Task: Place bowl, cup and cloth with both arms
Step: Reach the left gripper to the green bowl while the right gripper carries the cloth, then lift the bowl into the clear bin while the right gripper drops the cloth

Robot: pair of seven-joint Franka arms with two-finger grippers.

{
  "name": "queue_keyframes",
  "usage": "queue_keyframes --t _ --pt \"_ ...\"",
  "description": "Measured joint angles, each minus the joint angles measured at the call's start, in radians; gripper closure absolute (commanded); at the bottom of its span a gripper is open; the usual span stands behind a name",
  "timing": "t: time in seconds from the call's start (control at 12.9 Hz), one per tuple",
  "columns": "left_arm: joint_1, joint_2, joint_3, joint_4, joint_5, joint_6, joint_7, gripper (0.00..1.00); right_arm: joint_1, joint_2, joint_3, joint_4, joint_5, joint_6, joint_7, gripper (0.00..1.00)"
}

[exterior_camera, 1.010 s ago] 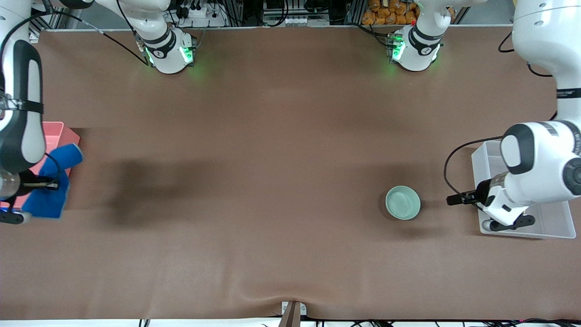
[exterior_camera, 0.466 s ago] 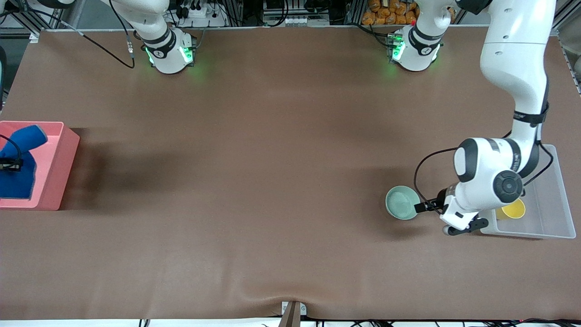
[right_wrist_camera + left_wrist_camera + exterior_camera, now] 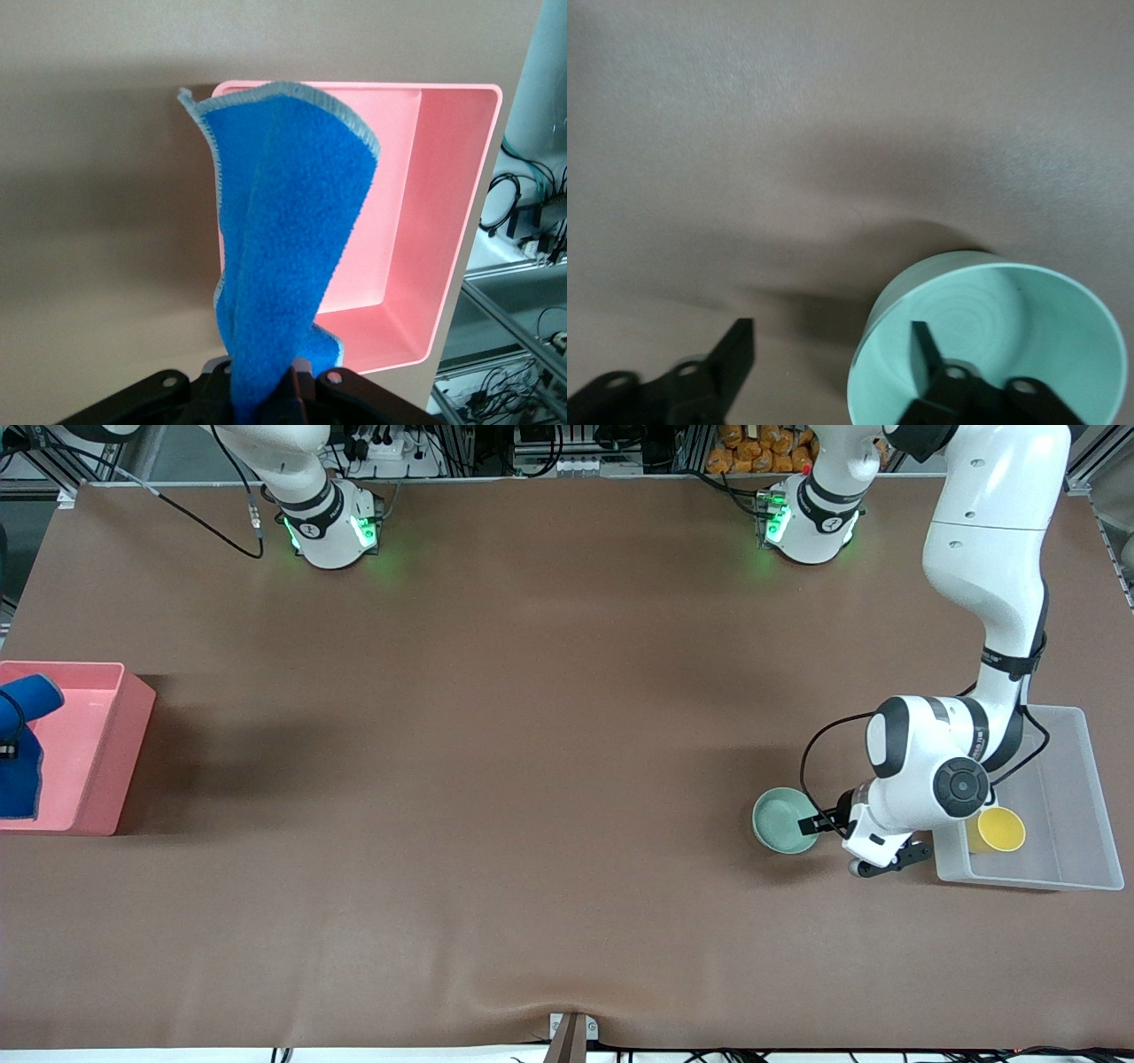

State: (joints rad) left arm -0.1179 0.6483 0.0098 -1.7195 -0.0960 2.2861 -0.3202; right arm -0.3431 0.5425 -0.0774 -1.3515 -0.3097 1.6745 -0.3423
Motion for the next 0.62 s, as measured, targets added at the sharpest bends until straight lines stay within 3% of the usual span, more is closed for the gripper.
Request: queue_keyframes --t 0.08,0.39,0.62 --pt "0.0 0.0 0.0 -0.006 0.0 0.005 -0.001 1.0 -0.008 0.001 0.0 0.0 -0.021 0.006 -0.05 1.0" --pt "-0.001 -0.001 -0.001 -0.007 0.0 0.013 -0.041 1.0 -0.057 0.019 0.0 -0.002 -0.056 0.114 -0.259 1.0" --pt "0.0 -0.023 -0.004 0.017 0.0 0.014 -0.064 1.0 -0.068 0.042 0.001 -0.004 -0.056 0.167 -0.307 1.0"
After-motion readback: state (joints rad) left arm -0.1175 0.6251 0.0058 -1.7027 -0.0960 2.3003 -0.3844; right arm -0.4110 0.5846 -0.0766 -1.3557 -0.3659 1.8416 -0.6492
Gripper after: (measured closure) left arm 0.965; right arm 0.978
